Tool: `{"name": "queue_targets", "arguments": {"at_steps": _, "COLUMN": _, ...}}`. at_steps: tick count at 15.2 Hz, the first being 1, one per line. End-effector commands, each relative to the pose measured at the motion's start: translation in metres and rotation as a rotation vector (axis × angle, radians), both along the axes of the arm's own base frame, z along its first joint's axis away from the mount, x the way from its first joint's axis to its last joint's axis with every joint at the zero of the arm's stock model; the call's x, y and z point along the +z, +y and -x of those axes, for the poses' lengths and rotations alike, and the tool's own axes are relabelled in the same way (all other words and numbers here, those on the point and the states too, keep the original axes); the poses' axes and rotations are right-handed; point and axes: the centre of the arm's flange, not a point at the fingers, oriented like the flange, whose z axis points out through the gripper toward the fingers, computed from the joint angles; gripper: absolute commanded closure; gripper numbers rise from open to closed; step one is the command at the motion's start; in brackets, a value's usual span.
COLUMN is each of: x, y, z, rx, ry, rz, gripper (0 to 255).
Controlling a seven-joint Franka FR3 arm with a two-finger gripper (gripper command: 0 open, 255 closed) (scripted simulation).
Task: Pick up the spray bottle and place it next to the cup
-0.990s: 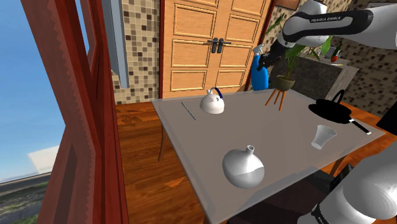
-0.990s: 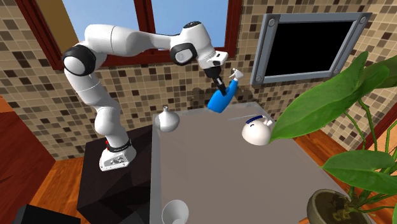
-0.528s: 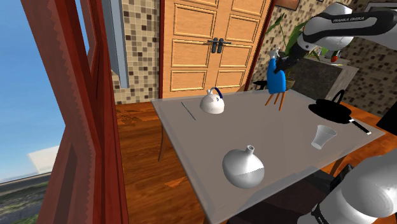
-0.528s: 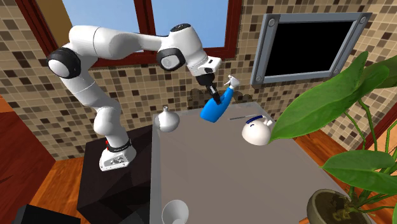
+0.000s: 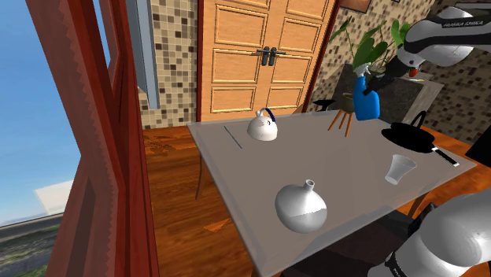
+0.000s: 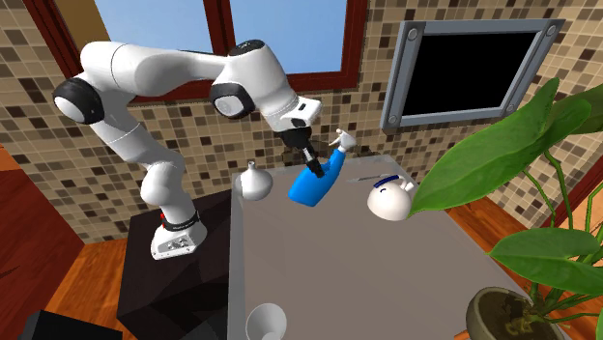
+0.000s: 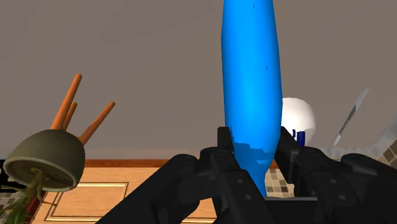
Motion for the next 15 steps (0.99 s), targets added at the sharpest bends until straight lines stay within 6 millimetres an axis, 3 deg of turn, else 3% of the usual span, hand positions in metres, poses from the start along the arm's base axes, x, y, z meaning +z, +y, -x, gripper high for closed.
{"name": "queue_targets", "arguments": {"at_steps": 1, "x": -0.001, "y": -0.016, "z": 0.023, "rx": 0.002, "ry": -0.001, "rz": 0.0, "gripper": 255}}
{"name": "queue_targets", "arguments": {"at_steps": 11, "x": 0.0, "y": -0.1, "z": 0.125, "rx": 0.002, "ry": -0.001, "rz": 0.0, "gripper": 255}}
{"name": "queue_targets", "arguments": {"at_steps": 15, "x": -0.016, "y": -0.105, "z": 0.131, "rx": 0.002, "ry": -0.001, "rz": 0.0, "gripper": 255}}
